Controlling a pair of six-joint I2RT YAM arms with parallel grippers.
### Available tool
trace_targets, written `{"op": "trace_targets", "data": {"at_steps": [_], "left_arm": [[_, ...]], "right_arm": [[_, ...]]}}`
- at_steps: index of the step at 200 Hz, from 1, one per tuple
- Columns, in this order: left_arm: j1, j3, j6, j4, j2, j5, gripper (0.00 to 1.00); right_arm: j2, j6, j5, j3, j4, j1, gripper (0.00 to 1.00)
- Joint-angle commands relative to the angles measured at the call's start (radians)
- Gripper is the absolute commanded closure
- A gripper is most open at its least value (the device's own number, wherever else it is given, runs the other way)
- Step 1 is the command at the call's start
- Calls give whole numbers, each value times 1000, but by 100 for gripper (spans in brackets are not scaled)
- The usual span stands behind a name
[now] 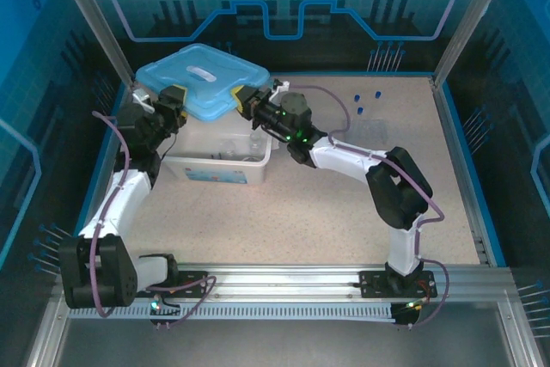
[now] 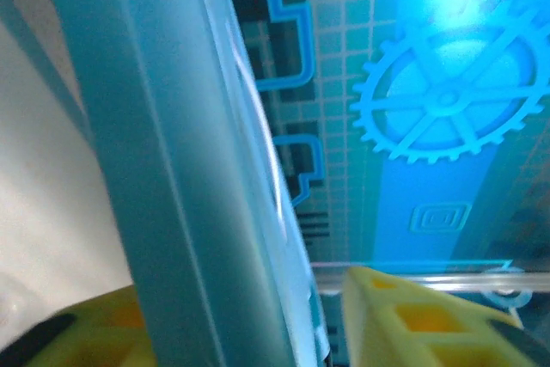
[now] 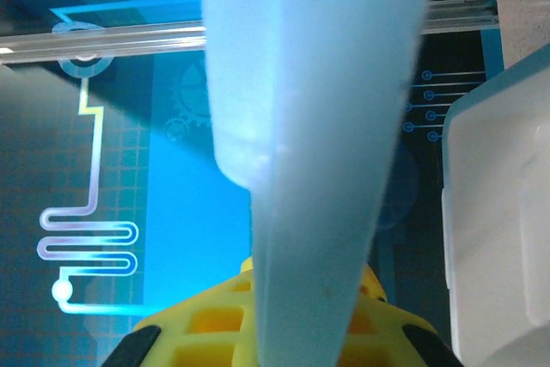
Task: Organize the chemistry lab equipment
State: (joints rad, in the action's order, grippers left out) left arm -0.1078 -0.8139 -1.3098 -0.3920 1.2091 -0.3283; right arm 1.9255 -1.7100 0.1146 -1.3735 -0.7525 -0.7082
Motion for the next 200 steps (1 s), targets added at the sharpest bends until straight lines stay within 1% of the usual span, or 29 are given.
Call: {"op": "trace_targets", "data": {"at_steps": [1, 26, 43, 57, 69, 89, 105, 125, 158, 184, 200], "left_arm": [[8, -7, 71, 31, -50, -54, 47], [7, -11, 113, 106, -70, -55, 38], [5, -18, 143, 161, -86, -57, 30], [2, -42, 192, 246, -100, -54, 25], [-6, -72, 243, 343, -110, -46, 22], [-26, -130, 346, 500, -128, -6, 21], [-46, -195, 449, 638, -134, 57, 21], [-76, -279, 547, 758, -130, 136, 21], [-114, -381, 614, 838, -108, 224, 20], [-167, -410, 633, 858, -99, 243, 20], [-180, -402, 636, 851, -95, 250, 20]], "right_arm": [[-32, 64, 25, -42, -17, 39, 99], [-57, 104, 43, -53, -1, 55, 99], [-71, 126, 66, -67, 12, 73, 99], [-76, 134, 108, -93, 27, 94, 99], [-84, 148, 154, -122, 68, 117, 98], [-105, 193, 237, -163, 159, 158, 98], [-91, 223, 347, -224, 224, 191, 95], [-92, 205, 412, -208, 223, 216, 95], [-108, 216, 542, -201, 235, 256, 95], [-126, 219, 644, -188, 240, 290, 95], [-137, 212, 689, -170, 228, 303, 94]]}}
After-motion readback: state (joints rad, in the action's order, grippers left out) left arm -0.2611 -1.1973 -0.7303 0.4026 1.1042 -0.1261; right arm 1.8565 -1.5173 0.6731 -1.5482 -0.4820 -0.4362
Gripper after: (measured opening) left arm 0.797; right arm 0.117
